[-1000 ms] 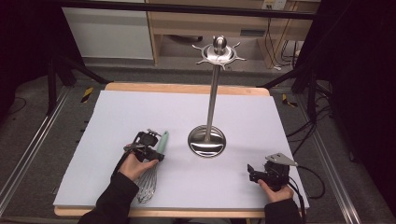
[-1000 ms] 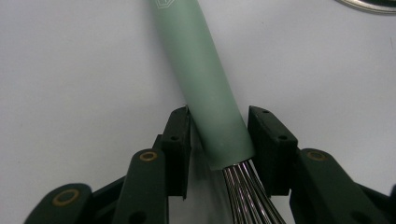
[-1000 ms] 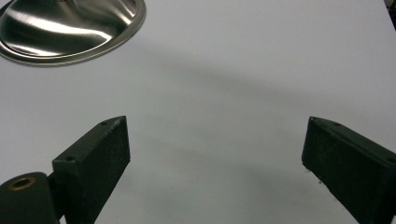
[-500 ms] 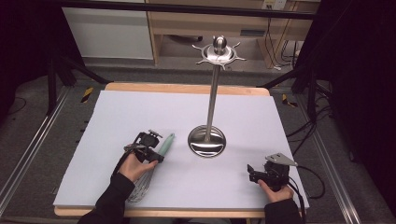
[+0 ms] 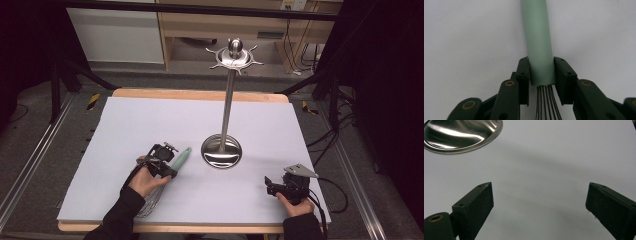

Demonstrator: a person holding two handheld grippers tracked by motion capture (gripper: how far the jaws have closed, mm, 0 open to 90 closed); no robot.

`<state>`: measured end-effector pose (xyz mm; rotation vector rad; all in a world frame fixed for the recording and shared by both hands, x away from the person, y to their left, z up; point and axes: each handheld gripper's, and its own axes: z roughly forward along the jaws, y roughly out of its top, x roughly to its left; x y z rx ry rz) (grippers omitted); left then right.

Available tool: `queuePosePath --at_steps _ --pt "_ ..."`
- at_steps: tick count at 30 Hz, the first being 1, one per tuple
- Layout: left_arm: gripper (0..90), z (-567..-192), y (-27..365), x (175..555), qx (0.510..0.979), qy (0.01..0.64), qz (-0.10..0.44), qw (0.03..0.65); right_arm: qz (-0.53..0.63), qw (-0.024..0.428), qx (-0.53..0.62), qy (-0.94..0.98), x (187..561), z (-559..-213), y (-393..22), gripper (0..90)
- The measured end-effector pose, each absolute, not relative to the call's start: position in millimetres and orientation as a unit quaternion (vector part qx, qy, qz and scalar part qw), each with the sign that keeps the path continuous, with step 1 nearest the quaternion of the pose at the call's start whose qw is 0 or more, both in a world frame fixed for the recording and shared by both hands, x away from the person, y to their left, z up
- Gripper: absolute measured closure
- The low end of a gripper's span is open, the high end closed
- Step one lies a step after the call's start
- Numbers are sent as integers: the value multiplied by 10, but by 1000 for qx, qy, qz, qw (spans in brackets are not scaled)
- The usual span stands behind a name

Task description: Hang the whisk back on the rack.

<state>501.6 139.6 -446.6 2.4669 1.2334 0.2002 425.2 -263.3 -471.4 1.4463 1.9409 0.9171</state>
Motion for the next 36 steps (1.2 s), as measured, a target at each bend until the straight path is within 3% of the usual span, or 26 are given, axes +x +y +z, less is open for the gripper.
queuePosePath --at_steps 21,36 --pt "679 -4469 1349 5057 867 457 55 189 339 271 538 722 4255 -4718 -2630 83" --pt "687 -4153 1476 4768 850 433 90 286 339 272 539 721 4251 -4714 -2637 83"
